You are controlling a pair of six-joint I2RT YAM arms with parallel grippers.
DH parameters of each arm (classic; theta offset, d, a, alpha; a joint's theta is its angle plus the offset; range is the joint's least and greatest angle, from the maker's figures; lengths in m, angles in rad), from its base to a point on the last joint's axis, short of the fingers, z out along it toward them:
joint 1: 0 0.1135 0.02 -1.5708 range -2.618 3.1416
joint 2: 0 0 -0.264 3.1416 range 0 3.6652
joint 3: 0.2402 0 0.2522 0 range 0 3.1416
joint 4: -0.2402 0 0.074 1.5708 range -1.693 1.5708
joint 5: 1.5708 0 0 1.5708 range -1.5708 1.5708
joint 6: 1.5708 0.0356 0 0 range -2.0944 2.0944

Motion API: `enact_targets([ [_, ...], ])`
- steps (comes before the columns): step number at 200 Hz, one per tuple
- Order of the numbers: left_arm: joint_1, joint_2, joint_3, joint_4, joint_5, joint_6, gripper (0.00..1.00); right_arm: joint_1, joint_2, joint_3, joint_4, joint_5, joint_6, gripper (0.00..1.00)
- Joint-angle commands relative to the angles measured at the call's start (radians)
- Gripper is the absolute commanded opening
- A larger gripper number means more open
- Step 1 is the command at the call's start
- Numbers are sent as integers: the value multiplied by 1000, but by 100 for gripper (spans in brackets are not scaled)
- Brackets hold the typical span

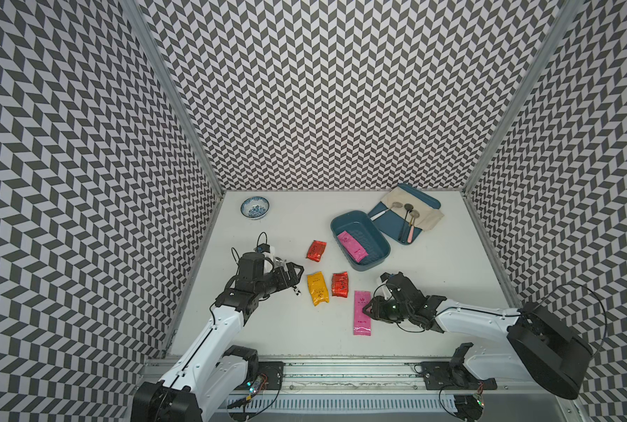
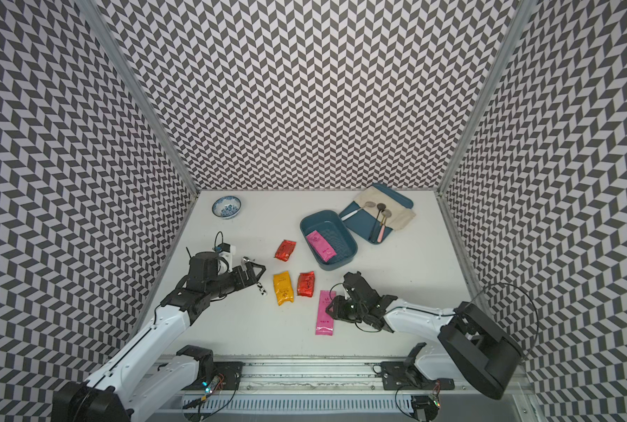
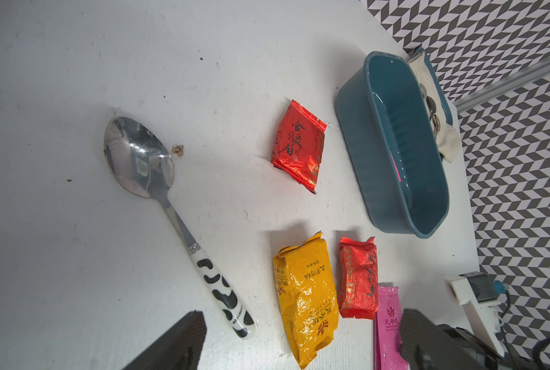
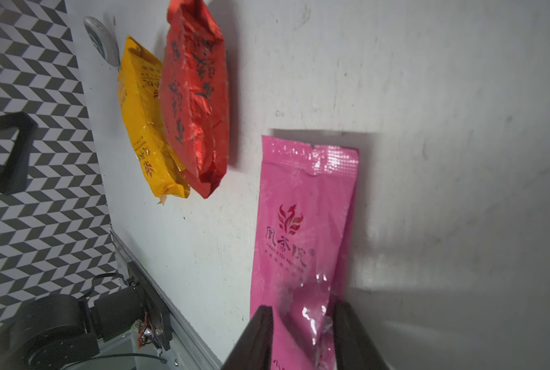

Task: Put the tea bags into the storage box
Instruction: Pick up the tea bag from the center of the board, then place the tea bag in the storage box.

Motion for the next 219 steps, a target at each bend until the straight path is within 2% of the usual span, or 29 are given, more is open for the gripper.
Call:
enact_targets([
  [1, -7, -14, 11, -12, -9, 10, 100, 12, 19, -3, 58, -10, 9, 23],
  [23, -8, -25, 10, -13, -10, 9, 100, 12, 11, 2, 45, -6, 4, 8],
  [45, -8, -29, 10, -12, -11, 8, 100, 13, -15, 4, 26, 3, -10, 1],
  [85, -8, -30, 8, -8, -4, 8, 100, 12, -108, 92, -124, -6, -112, 0],
  [116, -10, -27, -1, 4, 8, 3, 100, 7, -187, 224, -320, 64, -228, 0],
  [136, -10, -9, -2, 6, 17, 2, 100, -13, -187, 329, -371, 112, -304, 0],
  [164, -10, 37, 5, 19, 19, 14, 100, -114, -88, 478, -405, 78, -433, 0],
  [191, -10, 76, 42, 10, 12, 20, 100, -249, 74, 639, -445, -52, -564, 0],
  [219, -9, 98, 74, 9, 10, 27, 100, -336, 266, 804, -494, -143, -688, 0],
])
